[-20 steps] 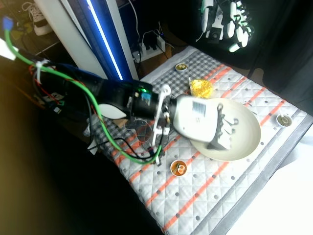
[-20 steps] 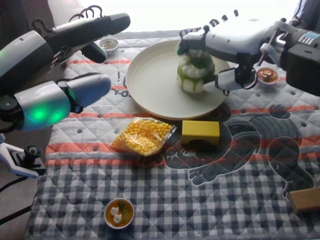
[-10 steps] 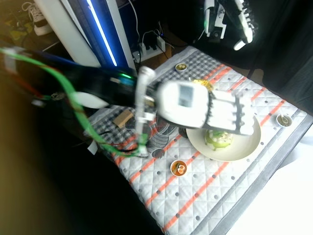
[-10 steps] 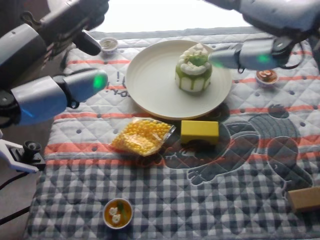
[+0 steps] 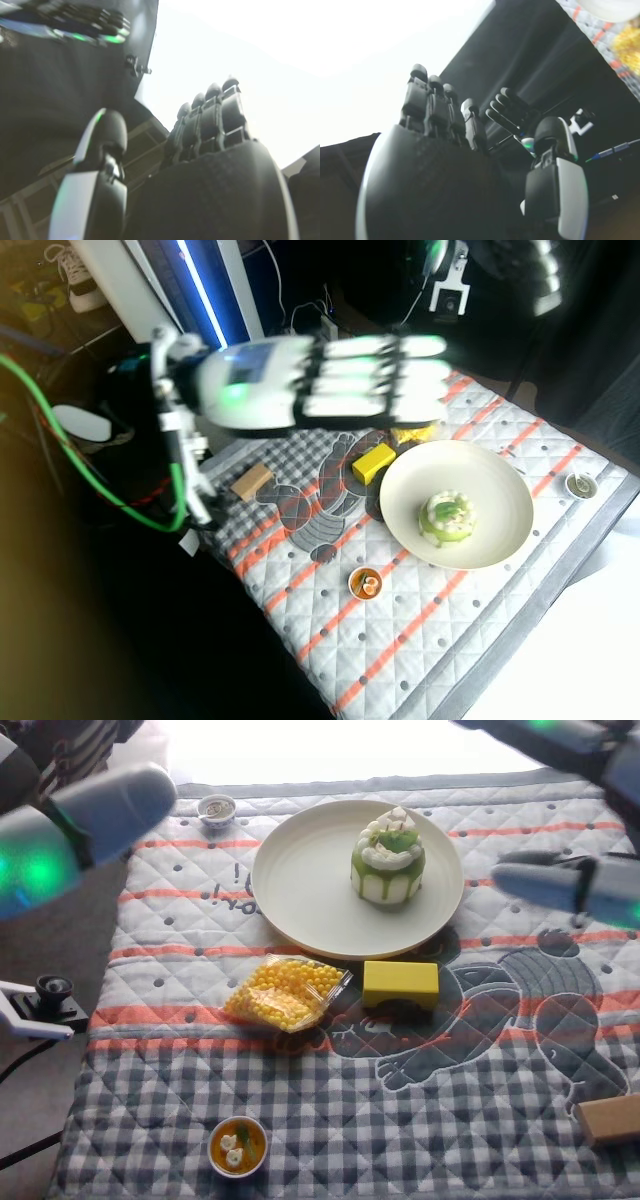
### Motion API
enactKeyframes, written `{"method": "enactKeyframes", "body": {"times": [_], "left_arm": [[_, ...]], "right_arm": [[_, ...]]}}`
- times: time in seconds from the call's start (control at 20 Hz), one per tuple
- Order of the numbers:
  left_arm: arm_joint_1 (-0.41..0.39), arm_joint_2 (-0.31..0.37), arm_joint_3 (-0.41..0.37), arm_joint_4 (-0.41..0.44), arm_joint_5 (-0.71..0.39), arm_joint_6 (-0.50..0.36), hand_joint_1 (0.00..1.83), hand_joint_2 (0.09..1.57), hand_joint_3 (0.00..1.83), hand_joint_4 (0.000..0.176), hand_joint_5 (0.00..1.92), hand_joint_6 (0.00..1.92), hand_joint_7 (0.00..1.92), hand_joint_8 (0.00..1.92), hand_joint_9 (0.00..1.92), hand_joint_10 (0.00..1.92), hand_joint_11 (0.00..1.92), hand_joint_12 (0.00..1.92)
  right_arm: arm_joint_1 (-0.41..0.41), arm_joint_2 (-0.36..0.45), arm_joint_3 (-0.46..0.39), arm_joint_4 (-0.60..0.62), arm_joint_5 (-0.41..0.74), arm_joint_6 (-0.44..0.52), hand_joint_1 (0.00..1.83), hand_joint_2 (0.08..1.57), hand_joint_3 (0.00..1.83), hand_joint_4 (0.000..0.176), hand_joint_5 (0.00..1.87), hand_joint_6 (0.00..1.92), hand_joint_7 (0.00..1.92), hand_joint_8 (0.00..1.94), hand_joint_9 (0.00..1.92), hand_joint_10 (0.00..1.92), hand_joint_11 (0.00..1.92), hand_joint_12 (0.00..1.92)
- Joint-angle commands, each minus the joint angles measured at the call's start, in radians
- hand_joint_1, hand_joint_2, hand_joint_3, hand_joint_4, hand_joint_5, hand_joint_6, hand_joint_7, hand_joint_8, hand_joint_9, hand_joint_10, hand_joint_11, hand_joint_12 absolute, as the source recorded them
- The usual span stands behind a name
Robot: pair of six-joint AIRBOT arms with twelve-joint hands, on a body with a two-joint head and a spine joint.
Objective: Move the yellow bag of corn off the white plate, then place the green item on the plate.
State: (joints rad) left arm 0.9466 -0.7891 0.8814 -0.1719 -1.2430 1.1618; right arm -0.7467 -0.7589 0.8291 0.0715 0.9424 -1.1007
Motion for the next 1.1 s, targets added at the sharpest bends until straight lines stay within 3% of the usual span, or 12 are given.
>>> {"method": "enactKeyframes", "body": {"times": [0.0,0.15,0.3,0.35,0.45,0.55,0.7,0.8,0.85,0.95,1.0,1.05], "left_arm": [[-0.001,0.008,-0.002,-0.005,-0.162,-0.005,0.11,1.23,0.0,0.087,0.0,0.0,0.0,0.0,0.0,0.0,0.0,0.0],[0.032,0.023,-0.016,-0.025,-0.228,-0.005,0.16,1.23,0.0,0.064,0.0,0.0,0.0,0.0,0.0,0.0,0.0,0.0],[0.059,0.038,-0.028,-0.035,-0.292,-0.006,0.05,1.24,0.0,0.165,0.0,0.0,0.0,0.0,0.0,0.0,0.0,0.0],[0.06,0.038,-0.029,-0.035,-0.3,-0.006,0.02,1.25,0.0,0.174,0.0,0.0,0.0,0.0,0.0,0.0,0.0,0.0],[0.06,0.037,-0.029,-0.035,-0.315,-0.007,0.0,1.17,0.0,0.176,0.0,0.0,0.0,0.0,0.0,0.0,0.0,0.0],[0.06,0.037,-0.027,-0.033,-0.333,-0.018,0.0,1.11,0.0,0.176,0.0,0.0,0.0,0.0,0.0,0.0,0.0,0.0],[0.061,0.038,-0.022,-0.03,-0.368,-0.033,0.0,1.09,0.0,0.176,0.0,0.0,0.0,0.0,0.0,0.0,0.0,0.0],[0.06,0.037,-0.018,-0.03,-0.422,-0.041,0.11,1.1,0.0,0.176,0.0,0.0,0.0,0.0,0.0,0.0,0.0,0.0],[0.06,0.043,-0.019,-0.029,-0.456,-0.046,0.12,1.1,0.0,0.176,0.0,0.0,0.0,0.0,0.0,0.0,0.0,0.0],[0.056,0.067,-0.025,-0.031,-0.488,-0.058,0.25,1.18,0.0,0.176,0.0,0.0,0.0,0.0,0.0,0.0,0.0,0.0],[0.051,0.067,-0.019,-0.031,-0.487,-0.058,0.31,1.19,0.0,0.176,0.0,0.0,0.0,0.0,0.0,0.0,0.0,0.0],[0.05,0.067,-0.014,-0.035,-0.488,-0.065,0.32,1.18,0.0,0.176,0.0,0.0,0.0,0.0,0.0,0.0,0.0,0.0]], "right_arm": [[-0.009,0.013,-0.011,0.015,0.196,-0.005,0.49,1.21,0.01,0.109,0.0,0.0,0.0,0.0,0.0,0.0,0.0,0.0],[-0.12,0.063,-0.057,0.058,0.33,-0.005,0.58,1.19,0.0,0.121,0.0,0.0,0.0,0.0,0.0,0.0,0.0,0.0],[-0.199,0.095,-0.087,0.087,0.438,-0.005,0.45,1.15,0.0,0.084,0.0,0.0,0.0,0.0,0.0,0.0,0.0,0.0],[-0.214,0.101,-0.092,0.094,0.458,-0.005,0.41,1.14,0.0,0.099,0.0,0.0,0.0,0.0,0.0,0.0,0.0,0.0],[-0.233,0.108,-0.096,0.107,0.502,-0.003,0.43,1.09,0.0,0.119,0.0,0.0,0.0,0.0,0.0,0.0,0.0,0.0],[-0.236,0.111,-0.096,0.109,0.522,0.003,0.4,1.07,0.0,0.077,0.0,0.0,0.0,0.0,0.0,0.0,0.0,0.0],[-0.241,0.12,-0.099,0.108,0.563,0.013,0.35,1.05,0.0,0.1,0.0,0.0,0.0,0.0,0.0,0.0,0.0,0.0],[-0.251,0.13,-0.099,0.109,0.622,0.032,0.46,1.12,0.01,0.051,0.0,0.0,0.0,0.0,0.0,0.0,0.0,0.0],[-0.255,0.146,-0.1,0.108,0.657,0.049,0.47,1.13,0.01,0.064,0.0,0.0,0.0,0.0,0.0,0.0,0.0,0.0],[-0.279,0.168,-0.1,0.11,0.736,0.076,0.4,1.27,0.02,0.153,0.05,0.04,0.0,0.0,0.0,0.0,0.0,0.0],[-0.287,0.171,-0.099,0.116,0.748,0.077,0.53,1.42,0.03,0.171,0.31,1.49,0.05,0.01,0.0,0.0,0.0,0.0],[-0.296,0.172,-0.099,0.121,0.765,0.083,0.53,1.46,0.02,0.175,0.35,1.8,0.06,0.01,0.0,0.0,0.0,0.0]]}}
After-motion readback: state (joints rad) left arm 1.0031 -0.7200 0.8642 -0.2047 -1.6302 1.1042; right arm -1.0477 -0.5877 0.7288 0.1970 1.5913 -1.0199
